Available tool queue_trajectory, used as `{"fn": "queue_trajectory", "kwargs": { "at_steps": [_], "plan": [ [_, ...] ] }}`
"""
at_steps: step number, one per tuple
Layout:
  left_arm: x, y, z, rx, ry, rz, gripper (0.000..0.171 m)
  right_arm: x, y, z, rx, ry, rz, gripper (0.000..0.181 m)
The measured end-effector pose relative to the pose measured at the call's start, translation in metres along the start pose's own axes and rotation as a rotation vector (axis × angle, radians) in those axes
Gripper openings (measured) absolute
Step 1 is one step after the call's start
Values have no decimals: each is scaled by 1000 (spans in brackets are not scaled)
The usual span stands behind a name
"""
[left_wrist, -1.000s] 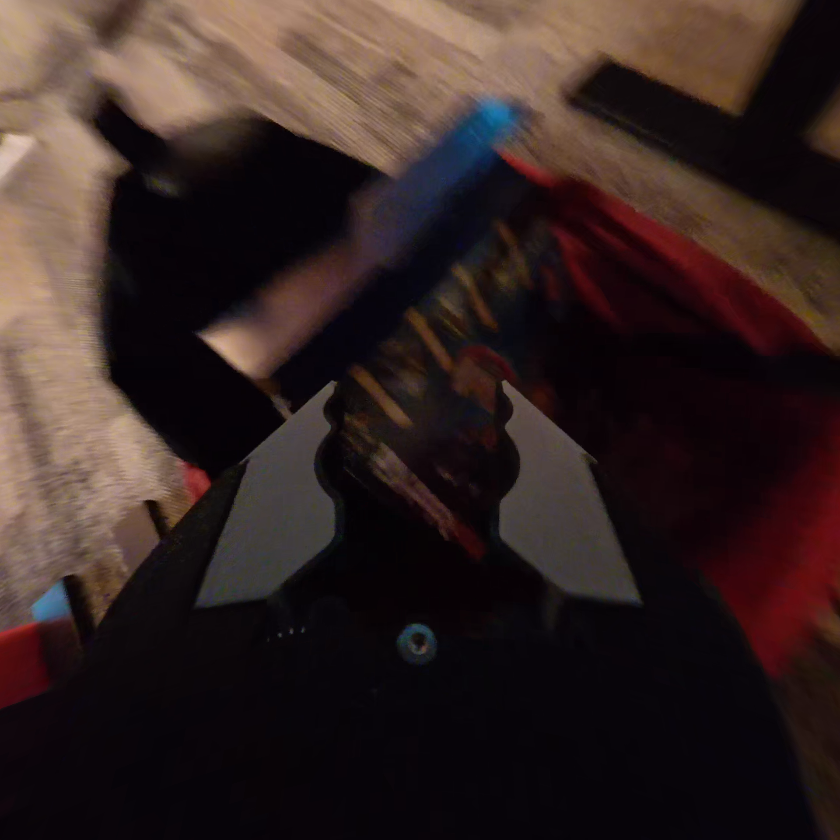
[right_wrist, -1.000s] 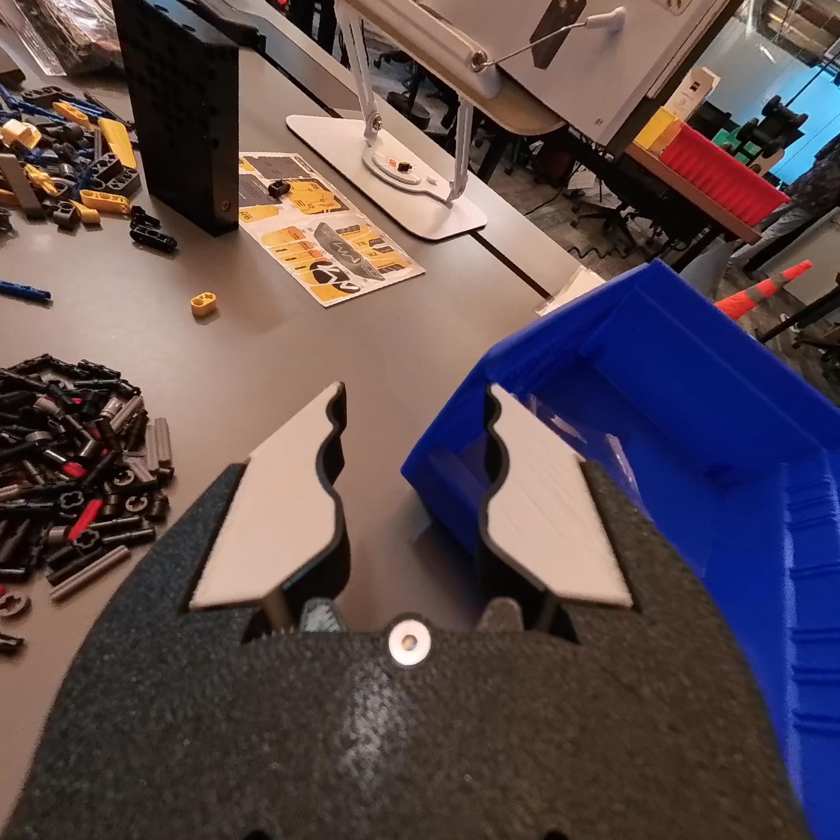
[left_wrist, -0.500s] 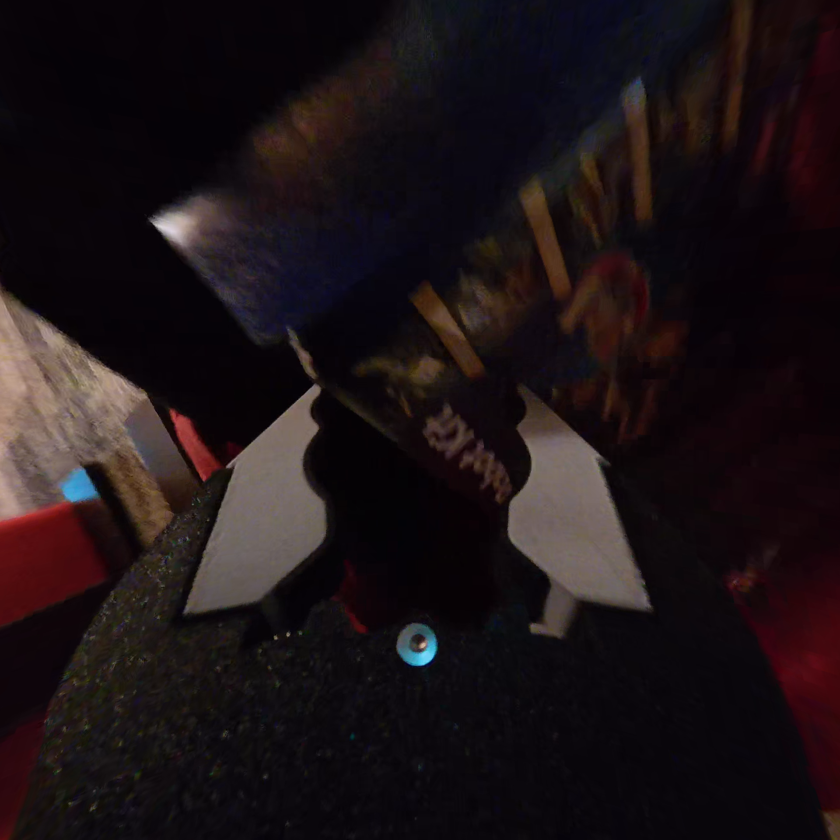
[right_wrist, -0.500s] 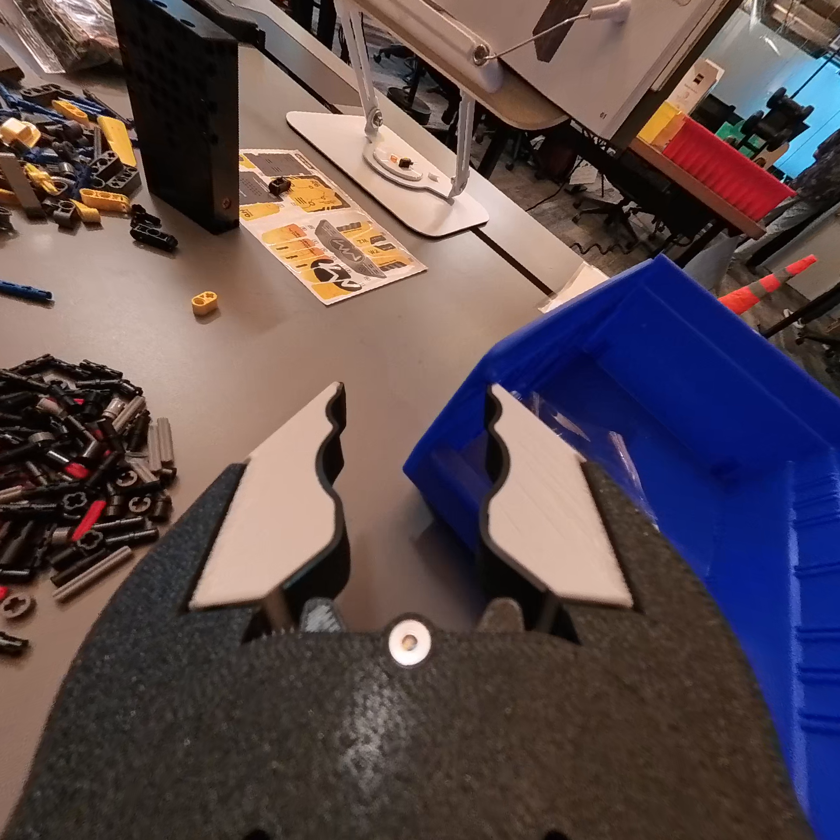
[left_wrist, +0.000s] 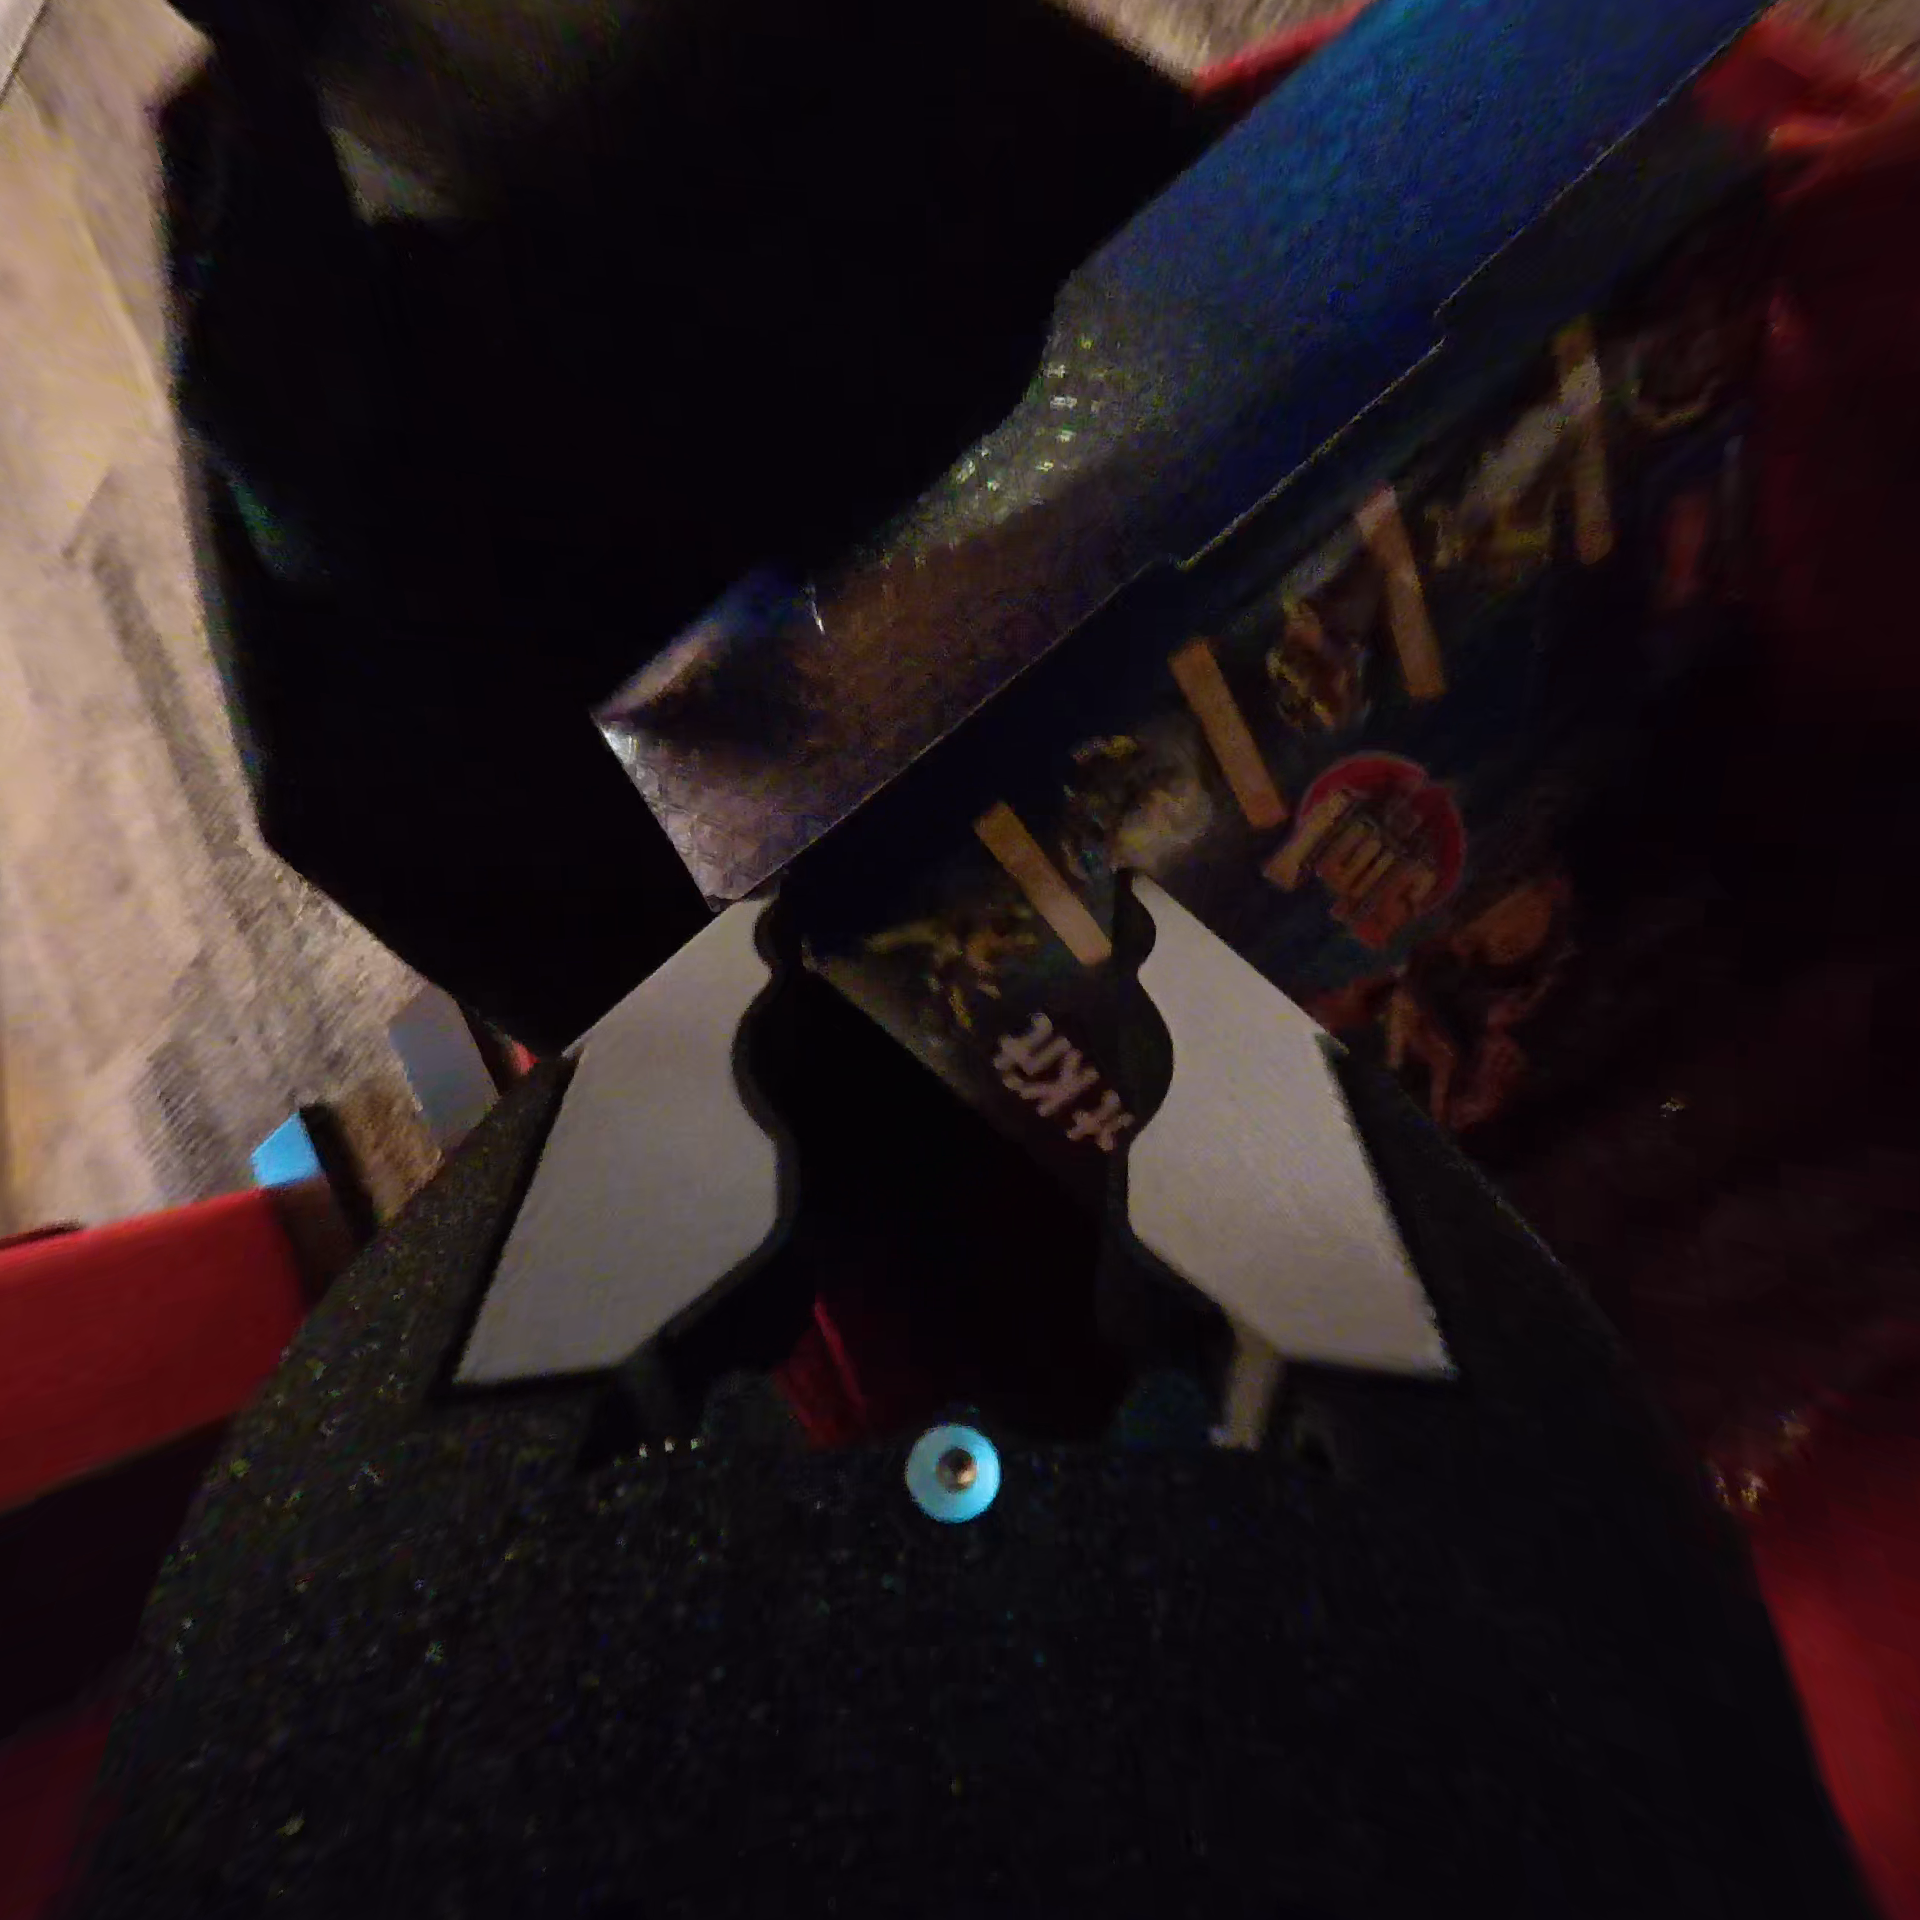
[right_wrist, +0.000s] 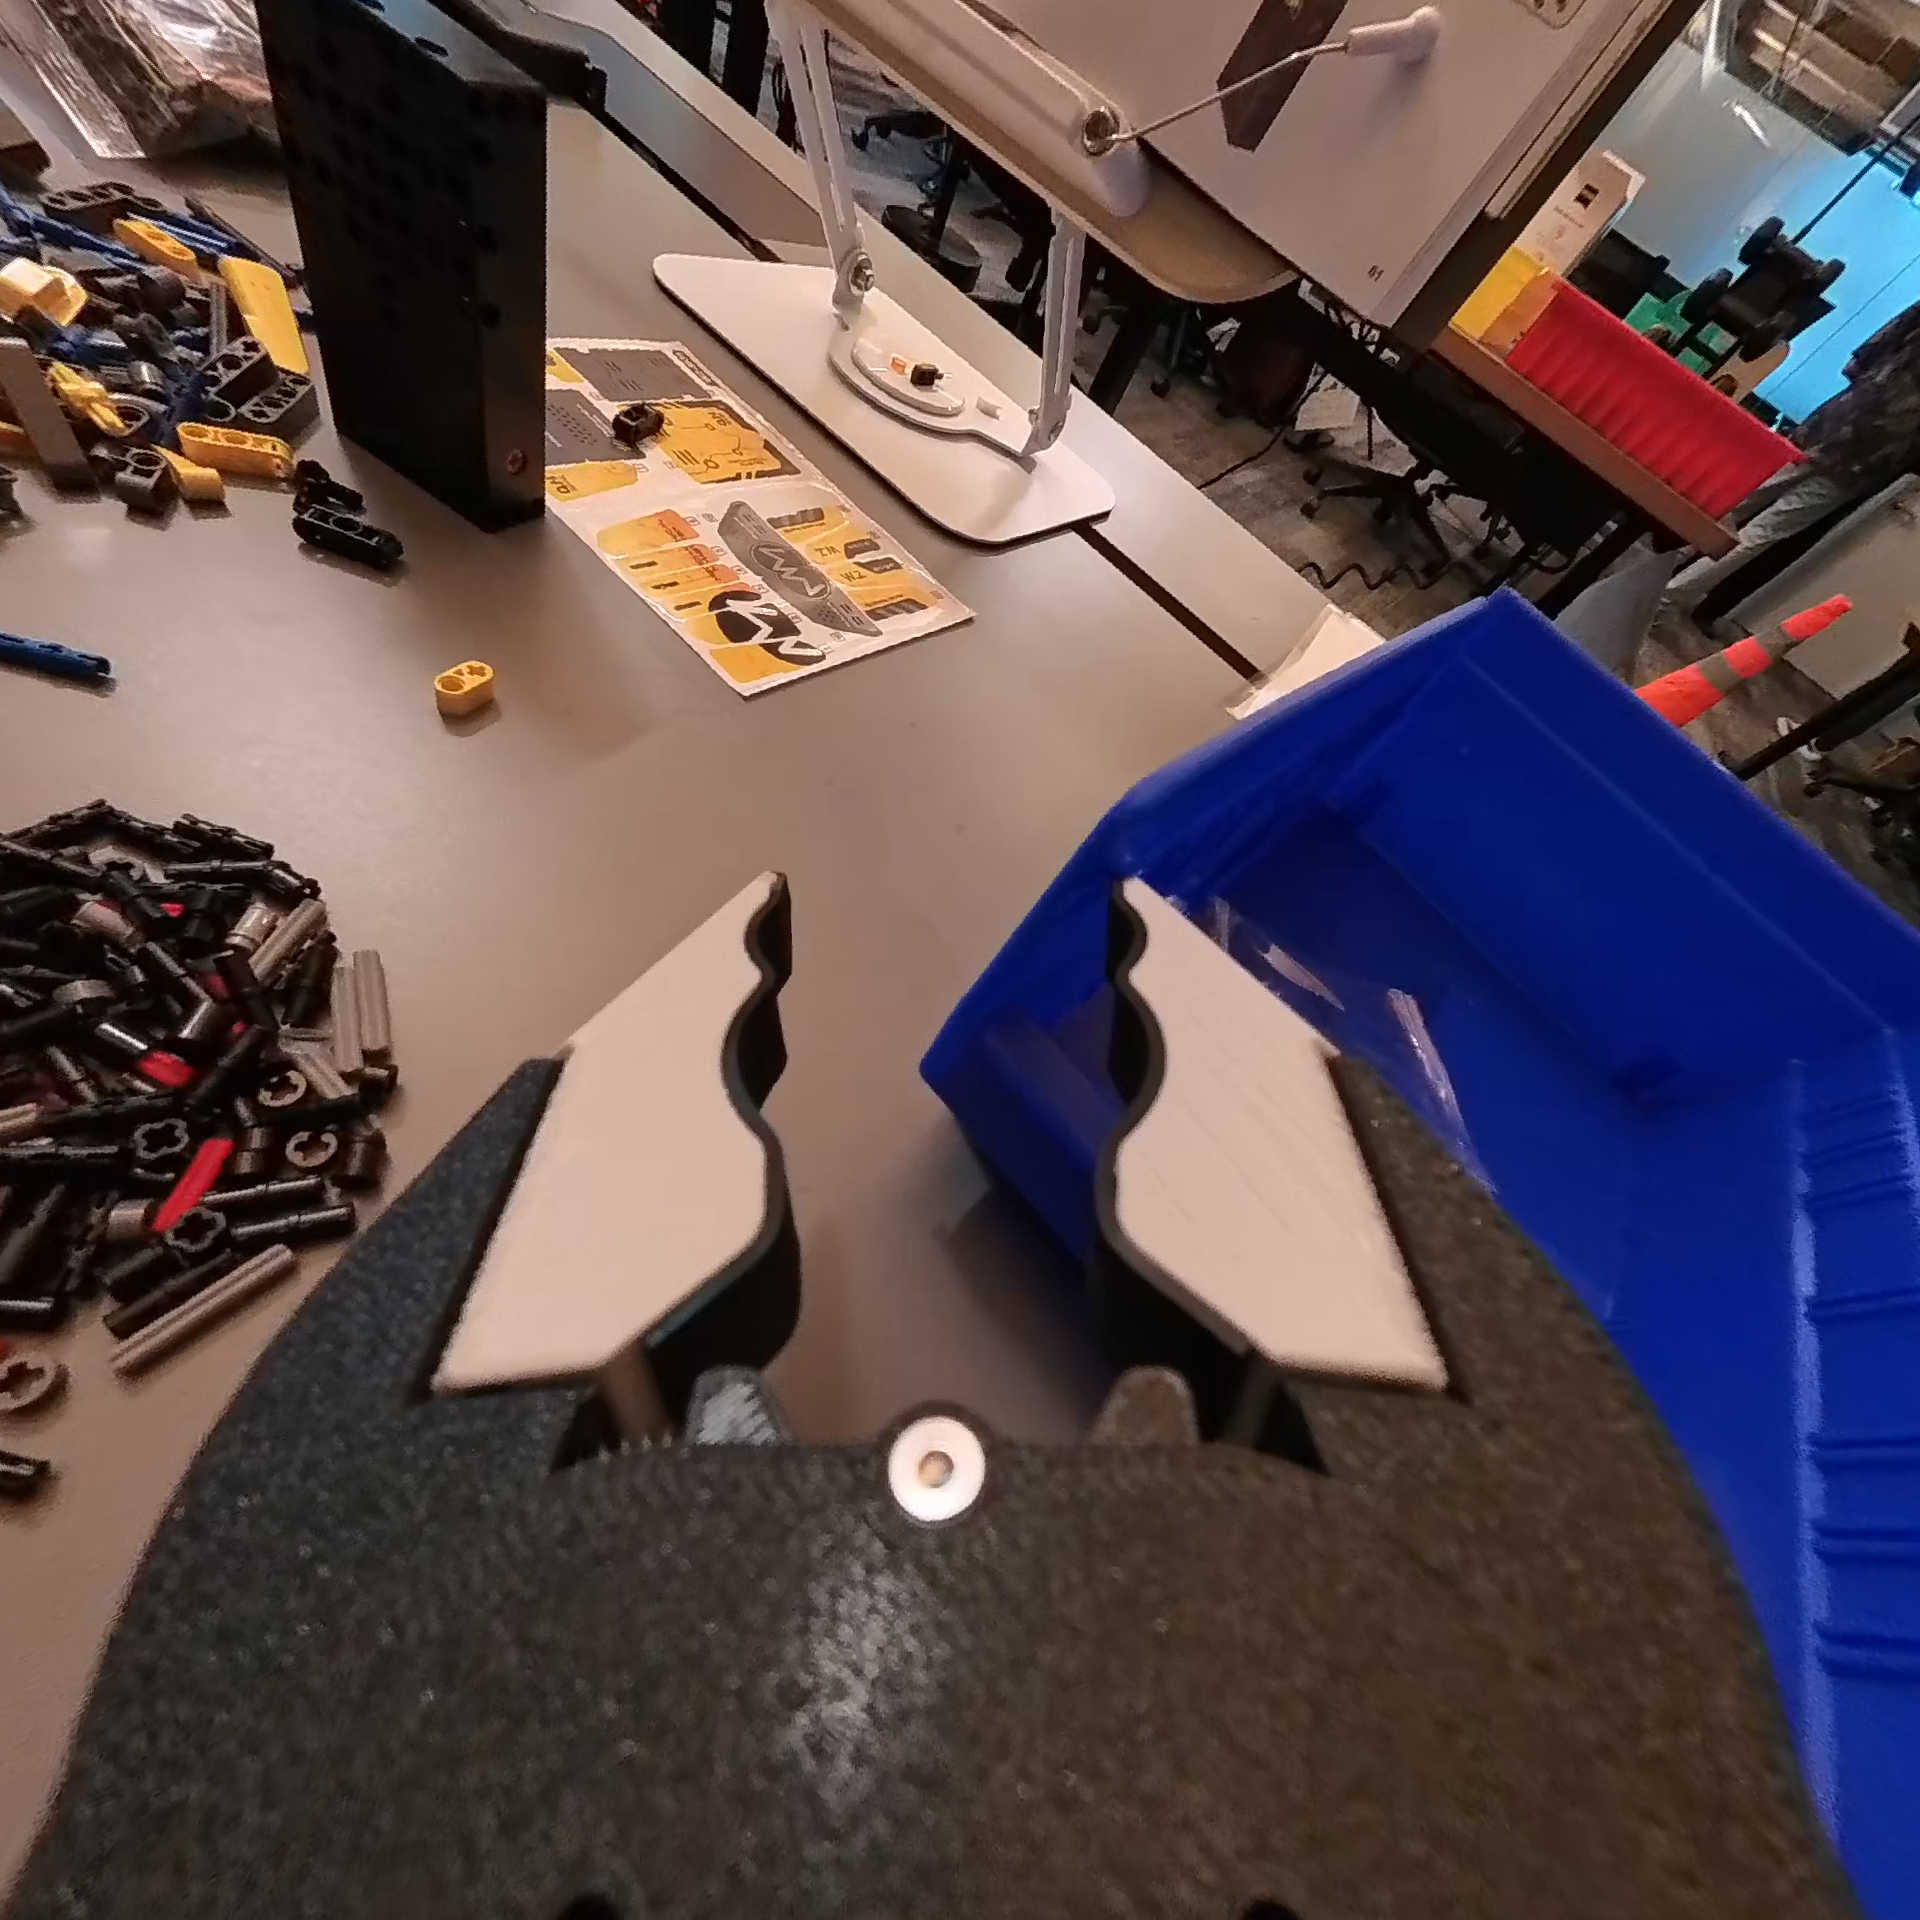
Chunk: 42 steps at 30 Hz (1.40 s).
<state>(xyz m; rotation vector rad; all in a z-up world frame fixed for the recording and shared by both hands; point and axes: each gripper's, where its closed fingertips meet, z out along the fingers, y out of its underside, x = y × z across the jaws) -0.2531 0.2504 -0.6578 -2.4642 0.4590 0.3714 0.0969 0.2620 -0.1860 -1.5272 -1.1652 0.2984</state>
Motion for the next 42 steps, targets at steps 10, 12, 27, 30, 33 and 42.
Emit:
{"fn": "queue_trajectory", "kwargs": {
  "at_steps": [10,12,27,30,33,42],
  "plan": [
    [59,-26,-37,242,-15,253,0,-1,1,0,-14,2,-8,60],
    [23,-41,-42,313,-169,191,0,-1,1,0,-13,0,-5,60],
    [-17,-30,10,59,-6,-143,37,-2,2,1,-15,-4,-10,60],
    [-53,-31,-3,173,-163,-325,38,-2,2,1,-15,-6,-8,60],
    [-32,-8,9,85,-7,-401,39,-2,1,0,-15,-6,-4,60],
    [-36,-26,-3,312,471,-1321,41,-3,2,0,-27,-1,-19,61]
  ]
}}
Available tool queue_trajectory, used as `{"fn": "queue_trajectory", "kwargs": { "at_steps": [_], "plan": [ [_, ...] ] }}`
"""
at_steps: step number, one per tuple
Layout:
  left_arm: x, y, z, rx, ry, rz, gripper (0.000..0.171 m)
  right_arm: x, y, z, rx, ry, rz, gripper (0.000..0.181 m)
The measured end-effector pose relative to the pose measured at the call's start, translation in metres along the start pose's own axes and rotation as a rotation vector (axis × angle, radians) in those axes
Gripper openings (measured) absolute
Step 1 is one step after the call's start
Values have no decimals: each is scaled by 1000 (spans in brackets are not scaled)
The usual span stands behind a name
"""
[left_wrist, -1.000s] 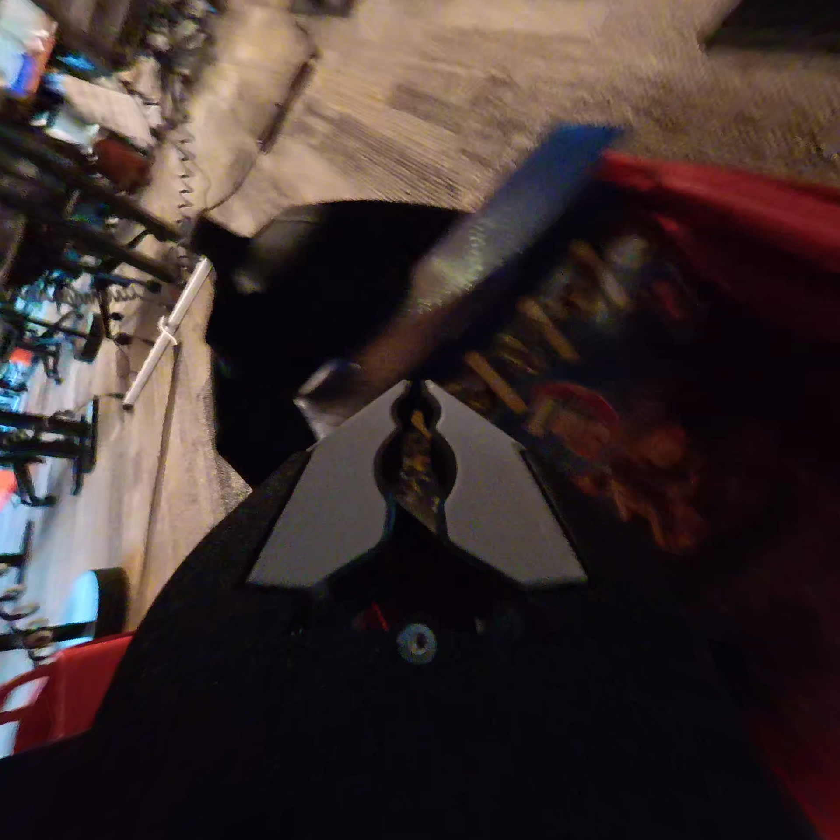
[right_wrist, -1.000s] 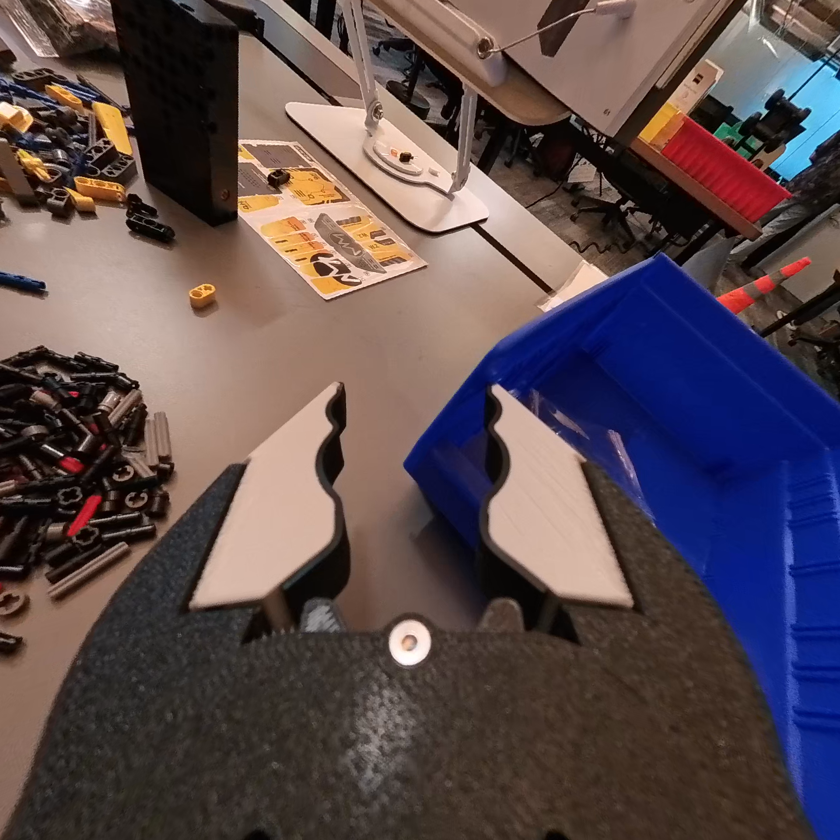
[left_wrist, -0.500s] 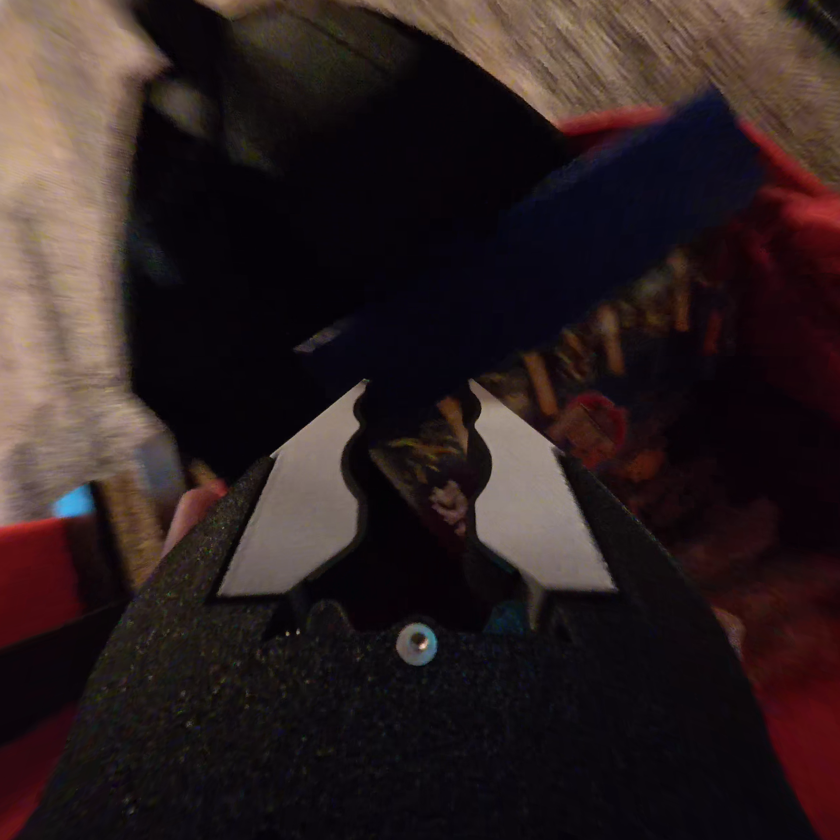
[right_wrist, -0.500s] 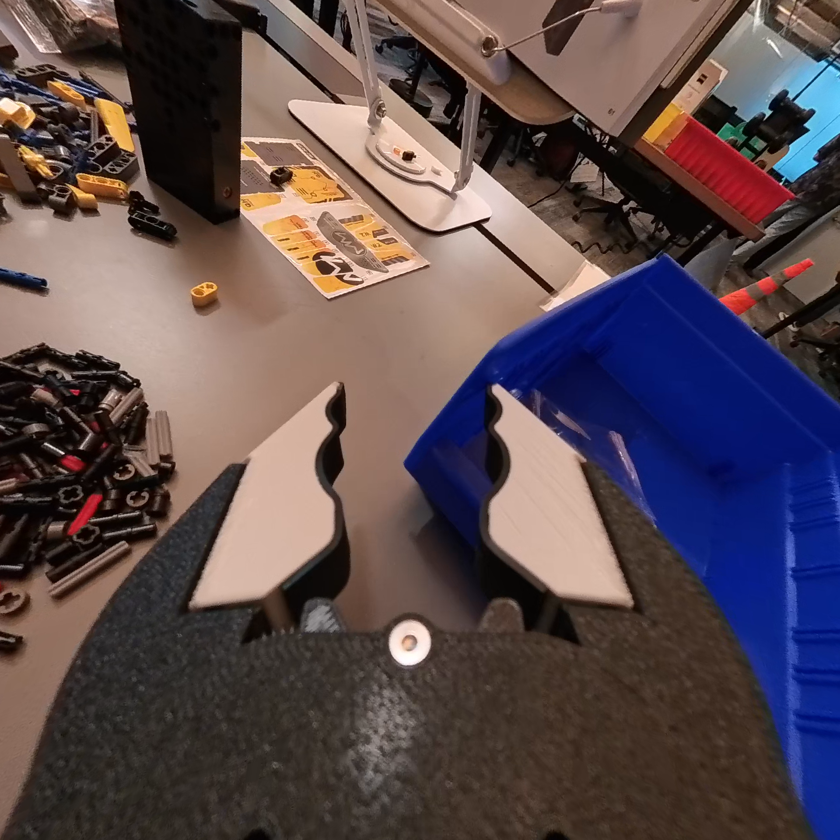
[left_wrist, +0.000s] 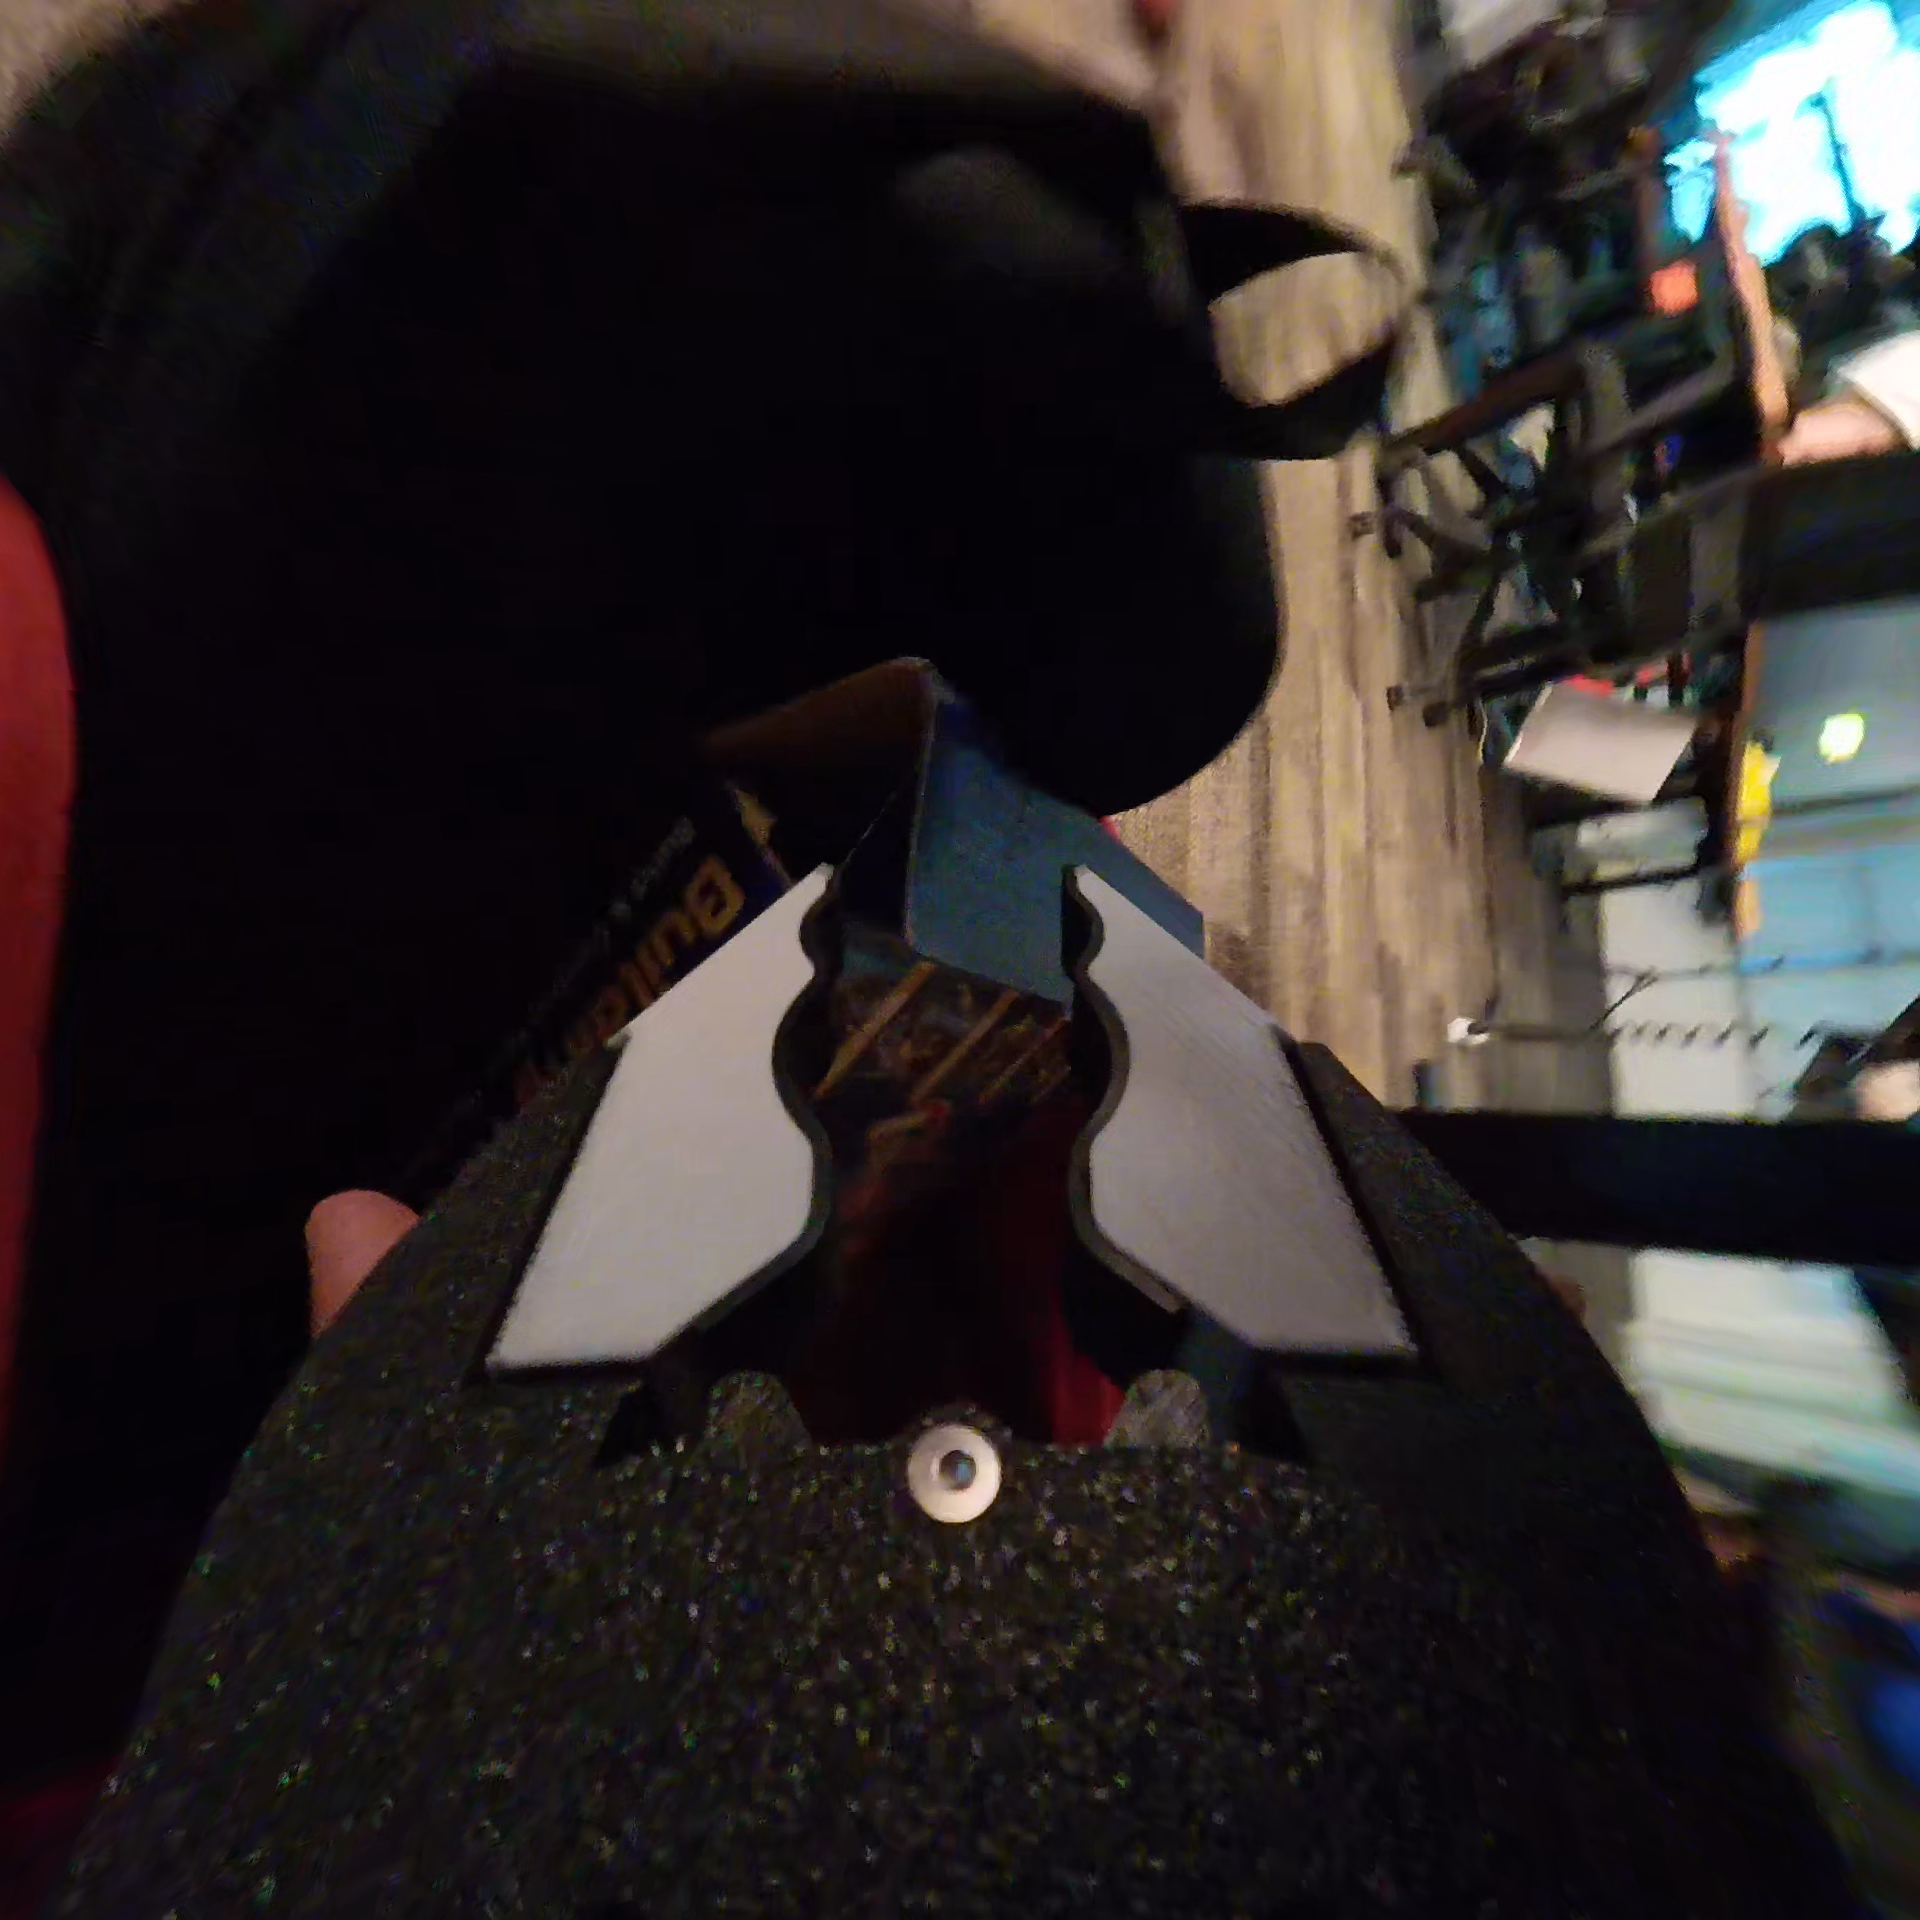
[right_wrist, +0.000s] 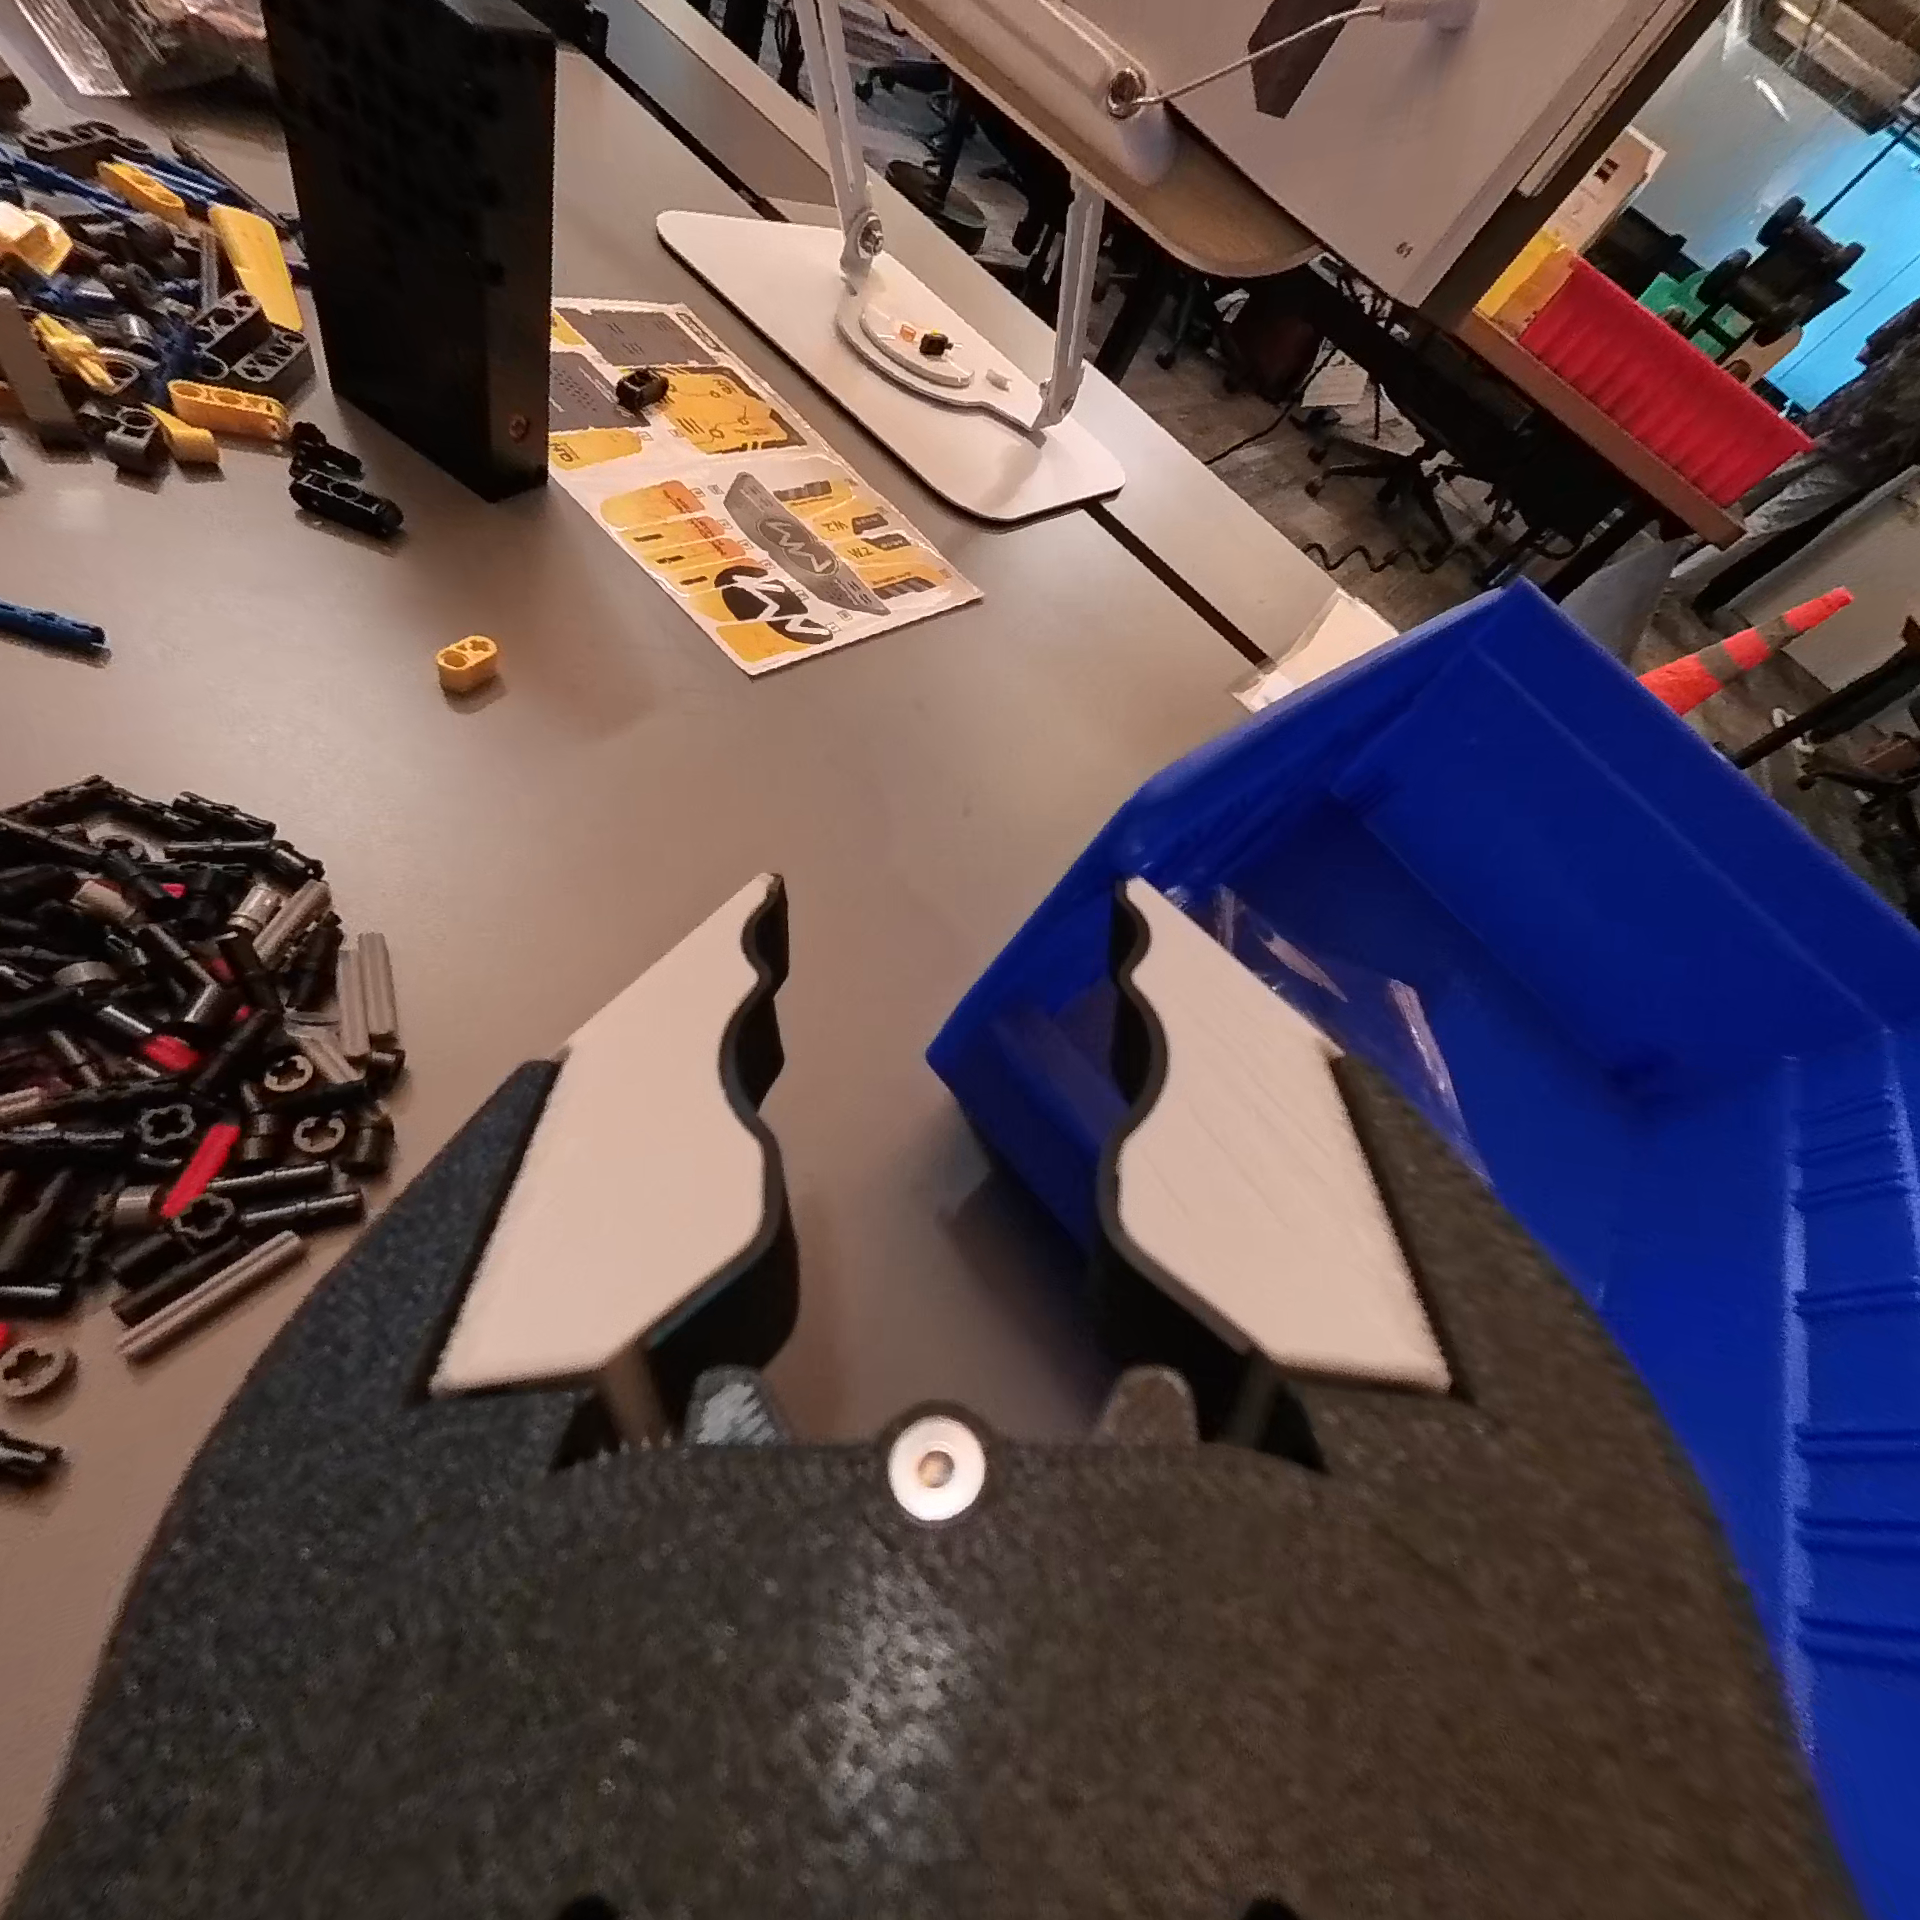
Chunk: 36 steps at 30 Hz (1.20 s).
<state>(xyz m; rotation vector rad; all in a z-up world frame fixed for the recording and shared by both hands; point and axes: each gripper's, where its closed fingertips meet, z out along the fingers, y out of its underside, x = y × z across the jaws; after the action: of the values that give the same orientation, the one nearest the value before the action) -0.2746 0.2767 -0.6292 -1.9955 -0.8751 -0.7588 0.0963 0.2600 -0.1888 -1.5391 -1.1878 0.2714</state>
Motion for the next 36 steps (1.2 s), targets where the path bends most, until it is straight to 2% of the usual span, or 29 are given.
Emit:
{"fn": "queue_trajectory", "kwargs": {
  "at_steps": [4,6,11,12,13,16,18,22,26,28,29,31,32,34,36],
  "plan": [
    [3,-6,5,17,4,-168,41,0,0,0,-1,1,-3,61],
    [26,-7,10,0,141,-206,40,0,0,0,-1,1,-5,61],
    [31,3,22,-34,142,-253,39,-1,0,0,-2,0,-3,61],
    [32,7,24,-53,156,-254,25,-1,0,1,-1,-1,-3,61],
    [31,12,26,-73,152,-245,3,-1,0,1,0,-1,-2,61],
    [35,16,20,-72,180,-197,2,-1,0,1,1,-1,-5,61],
    [43,26,4,-68,211,-199,1,0,0,1,0,4,-12,61],
    [84,61,-64,-110,287,-180,0,4,-2,-1,1,24,-19,60],
    [150,98,-163,-133,361,-148,0,23,-15,-16,82,100,44,60],
    [185,135,-213,-156,391,-144,0,38,-28,-35,190,156,107,57],
    [198,152,-237,-171,388,-128,0,44,-42,-53,301,169,142,46],
    [218,183,-284,-195,390,-134,0,44,-79,-106,619,130,254,21],
    [228,196,-305,-209,400,-146,0,39,-91,-136,744,69,339,18],
    [241,220,-345,-215,407,-173,0,20,-102,-193,899,-79,481,19],
    [254,241,-380,-214,418,-192,0,-8,-97,-240,929,-174,540,18]
  ]
}}
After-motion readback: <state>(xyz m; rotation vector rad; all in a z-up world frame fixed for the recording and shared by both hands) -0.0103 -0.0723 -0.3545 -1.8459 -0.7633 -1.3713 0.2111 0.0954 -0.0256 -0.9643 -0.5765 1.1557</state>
